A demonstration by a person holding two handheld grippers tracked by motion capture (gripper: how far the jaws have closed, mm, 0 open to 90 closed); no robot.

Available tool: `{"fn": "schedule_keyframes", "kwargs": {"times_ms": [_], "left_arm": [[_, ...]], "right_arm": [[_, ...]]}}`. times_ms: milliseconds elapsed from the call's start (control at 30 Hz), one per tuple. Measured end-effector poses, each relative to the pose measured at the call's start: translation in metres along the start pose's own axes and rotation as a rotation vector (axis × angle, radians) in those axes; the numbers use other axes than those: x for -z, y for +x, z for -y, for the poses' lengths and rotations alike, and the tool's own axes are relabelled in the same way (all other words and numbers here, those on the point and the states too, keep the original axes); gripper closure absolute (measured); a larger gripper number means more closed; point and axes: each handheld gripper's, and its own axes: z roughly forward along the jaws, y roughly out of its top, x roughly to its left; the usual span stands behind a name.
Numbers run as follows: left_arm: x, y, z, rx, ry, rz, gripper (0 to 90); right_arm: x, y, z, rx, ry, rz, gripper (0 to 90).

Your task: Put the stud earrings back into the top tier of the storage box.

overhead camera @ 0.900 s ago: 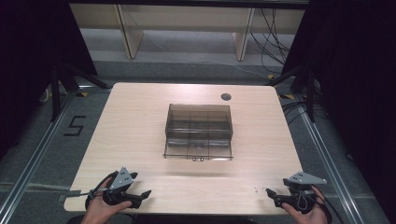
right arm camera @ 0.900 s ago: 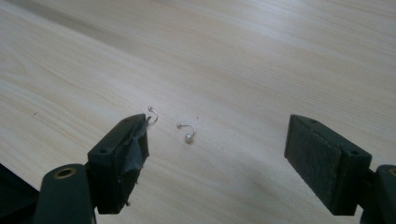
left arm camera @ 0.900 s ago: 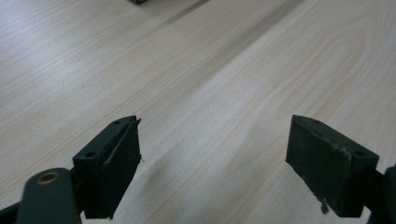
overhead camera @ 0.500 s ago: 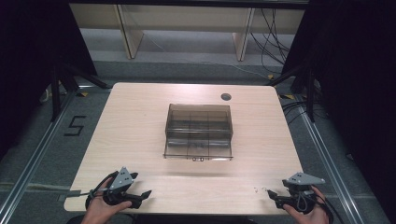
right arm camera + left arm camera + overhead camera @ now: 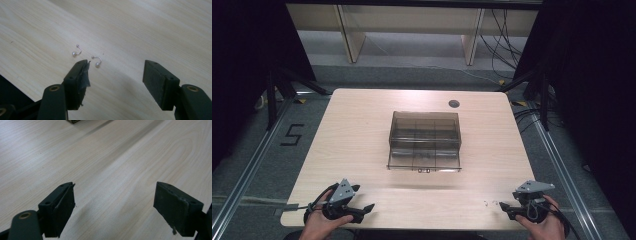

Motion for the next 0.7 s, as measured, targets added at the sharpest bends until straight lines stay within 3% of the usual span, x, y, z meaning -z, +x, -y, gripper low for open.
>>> {"fn": "schedule_keyframes", "kwargs": {"times_ms": [33, 100, 133, 167, 233, 267, 300, 367, 400, 467, 600, 633, 667, 700], "left_arm": [[0.0, 0.002, -0.001, -0.039, 0.002, -0.002, 16.3], [0.0, 0.002, -0.001, -0.037, 0.004, -0.001, 16.2], [0.0, 0.002, -0.001, -0.037, 0.004, -0.001, 16.1], [0.0, 0.001, 0.0, -0.016, 0.0, 0.005, 16.0], [0.0, 0.002, 0.0, -0.021, 0.004, 0.004, 16.0], [0.001, 0.0, 0.0, 0.009, 0.005, 0.007, 16.0], [0.001, 0.0, 0.0, 0.014, 0.007, 0.004, 15.9], [0.0, 0.0, 0.0, 0.012, 0.007, 0.014, 15.9], [0.0, 0.001, 0.0, -0.015, 0.004, 0.001, 15.9], [0.0, 0.0, 0.0, 0.007, 0.006, 0.005, 16.0], [0.0, 0.0, 0.0, -0.016, 0.004, 0.013, 16.0], [-0.001, -0.001, 0.0, 0.013, -0.003, 0.022, 16.0], [0.0, 0.0, -0.001, -0.011, -0.01, 0.012, 16.0], [0.001, 0.001, -0.001, -0.02, -0.008, 0.009, 16.0]], "right_arm": [[-0.002, -0.003, -0.003, 0.027, 0.012, -0.001, 40.8], [-0.002, -0.001, -0.007, -0.01, 0.033, -0.008, 43.2], [-0.002, -0.001, -0.007, -0.01, 0.033, -0.008, 43.2], [-0.001, -0.004, -0.011, 0.033, 0.058, -0.005, 45.6], [0.0, -0.004, -0.014, 0.018, 0.084, -0.017, 48.8], [0.001, -0.006, -0.015, 0.039, 0.105, -0.014, 50.2], [0.002, -0.006, -0.017, 0.026, 0.126, -0.015, 52.2], [0.0, -0.008, -0.019, 0.04, 0.145, -0.017, 55.4], [-0.002, -0.006, -0.02, 0.032, 0.146, -0.021, 57.4], [-0.003, -0.004, -0.021, 0.052, 0.165, -0.025, 58.6], [-0.009, 0.006, -0.024, 0.09, 0.213, -0.043, 64.3], [-0.012, 0.009, -0.029, 0.125, 0.236, -0.039, 67.3], [-0.012, 0.009, -0.029, 0.125, 0.236, -0.039, 67.3], [-0.015, 0.011, -0.035, 0.154, 0.272, -0.04, 69.7]]}}
